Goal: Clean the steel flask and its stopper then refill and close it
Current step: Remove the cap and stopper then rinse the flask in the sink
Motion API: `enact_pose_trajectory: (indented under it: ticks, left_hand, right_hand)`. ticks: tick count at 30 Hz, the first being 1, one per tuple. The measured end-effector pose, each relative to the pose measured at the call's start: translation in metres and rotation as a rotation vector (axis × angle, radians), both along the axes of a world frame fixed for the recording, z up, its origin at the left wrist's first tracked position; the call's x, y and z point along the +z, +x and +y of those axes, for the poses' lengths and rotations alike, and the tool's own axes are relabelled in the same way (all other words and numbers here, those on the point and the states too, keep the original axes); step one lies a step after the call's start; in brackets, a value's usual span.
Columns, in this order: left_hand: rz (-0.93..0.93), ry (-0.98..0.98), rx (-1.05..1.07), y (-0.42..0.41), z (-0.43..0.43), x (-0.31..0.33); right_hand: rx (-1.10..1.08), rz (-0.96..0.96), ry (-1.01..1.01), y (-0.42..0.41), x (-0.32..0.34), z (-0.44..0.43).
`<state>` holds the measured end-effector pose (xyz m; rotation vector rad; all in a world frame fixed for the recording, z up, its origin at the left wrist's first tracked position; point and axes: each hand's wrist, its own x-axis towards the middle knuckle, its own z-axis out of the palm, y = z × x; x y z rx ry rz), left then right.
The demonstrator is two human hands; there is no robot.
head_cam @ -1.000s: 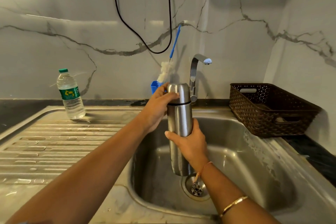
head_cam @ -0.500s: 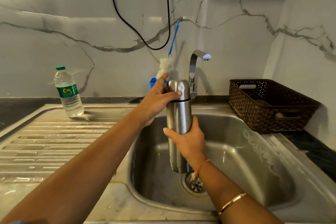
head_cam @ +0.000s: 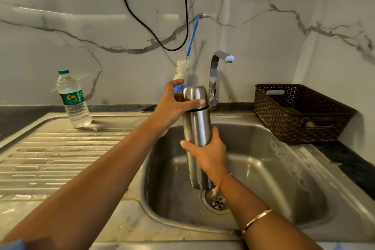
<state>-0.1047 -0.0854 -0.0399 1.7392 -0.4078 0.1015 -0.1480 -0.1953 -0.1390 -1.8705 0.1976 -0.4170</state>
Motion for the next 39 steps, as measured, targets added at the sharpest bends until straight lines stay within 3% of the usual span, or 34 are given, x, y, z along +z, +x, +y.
enact_pose_trajectory:
  ticks: [3,6,9,15,20,23,27,33,35,39]
  left_hand:
    - [0.034,0.068,-0.098,0.001,-0.003,-0.002]
    - [0.139,-0.061,-0.213,0.001,-0.002,0.0]
    - [0.118,-0.13,-0.116,0.005,0.005,0.003]
    - [0.062,-0.024,0.147,0.004,-0.006,-0.002]
    - [0.204,-0.181,-0.193,0.003,0.003,0.003]
    - [0.064,-0.056,-0.052,0.0,-0.001,0.003]
    - [0.05,-0.132,0.126,0.001,-0.006,0.001]
    - [0.197,-0.1,-0.132,-0.001,0.003,0.006]
    - [0.143,-0.148,-0.099,-0.001,0.002,0.004]
    - [0.06,-0.427,0.058,0.004,0.006,0.005]
  right_hand:
    - [0.003,0.016,-0.027,-0.001,0.0,0.001]
    - [0.004,0.012,0.005,-0.001,0.0,0.001]
    - [0.012,-0.003,0.019,-0.002,0.0,0.001]
    - [0.021,-0.006,-0.085,-0.001,-0.002,0.005]
    - [0.02,-0.011,-0.05,-0.004,0.0,0.002]
    - [0.015,-0.02,-0.063,-0.003,0.001,0.002]
    - [0.024,-0.015,-0.112,-0.003,-0.001,0.004]
    - [0.016,-0.002,-0.07,-0.003,-0.001,0.004]
    - [0.01,0.0,-0.088,-0.002,0.0,0.003]
    - [-0.023,0.012,-0.092,-0.002,-0.003,0.001]
